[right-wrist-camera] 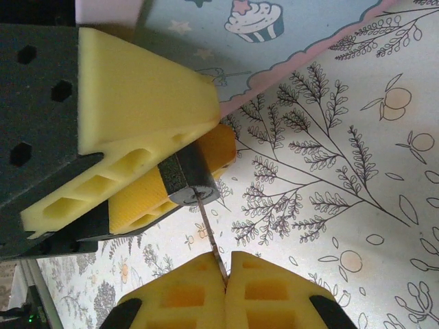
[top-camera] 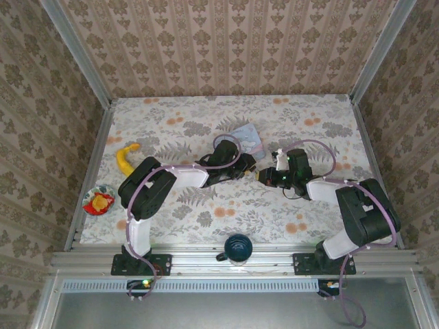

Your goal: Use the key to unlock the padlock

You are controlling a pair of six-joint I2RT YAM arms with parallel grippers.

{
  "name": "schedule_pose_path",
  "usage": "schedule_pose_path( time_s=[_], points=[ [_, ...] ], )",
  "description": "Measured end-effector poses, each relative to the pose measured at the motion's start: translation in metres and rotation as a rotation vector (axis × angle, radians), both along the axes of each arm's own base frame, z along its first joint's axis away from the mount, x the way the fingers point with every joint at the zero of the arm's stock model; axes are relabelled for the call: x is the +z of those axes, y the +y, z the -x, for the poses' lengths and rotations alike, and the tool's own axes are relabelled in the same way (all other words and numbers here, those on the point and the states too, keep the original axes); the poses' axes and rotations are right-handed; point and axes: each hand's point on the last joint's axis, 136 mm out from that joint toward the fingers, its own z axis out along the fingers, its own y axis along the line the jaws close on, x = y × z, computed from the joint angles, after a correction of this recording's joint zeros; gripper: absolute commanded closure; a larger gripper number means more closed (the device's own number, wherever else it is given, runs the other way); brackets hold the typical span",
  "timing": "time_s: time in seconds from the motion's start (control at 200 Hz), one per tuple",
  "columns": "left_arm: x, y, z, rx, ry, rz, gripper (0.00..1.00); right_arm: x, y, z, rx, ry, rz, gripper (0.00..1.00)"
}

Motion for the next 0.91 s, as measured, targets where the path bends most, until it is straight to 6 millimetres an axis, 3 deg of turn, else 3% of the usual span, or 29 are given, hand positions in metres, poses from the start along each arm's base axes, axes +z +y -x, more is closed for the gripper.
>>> schedule_pose_path(
  time_s=[0.645,0.905],
  points=[
    [0.003,0.001,0.005,0.001,0.021,0.018,1.00,0.004,-0.002,0.005,0.007,0.022,-0.006,1.00],
    [0.005,0.003,0.013,-0.023,0.051,0.008,1.00,0.008,-0.002,0.013,-0.012,0.106,-0.025,1.00]
  ],
)
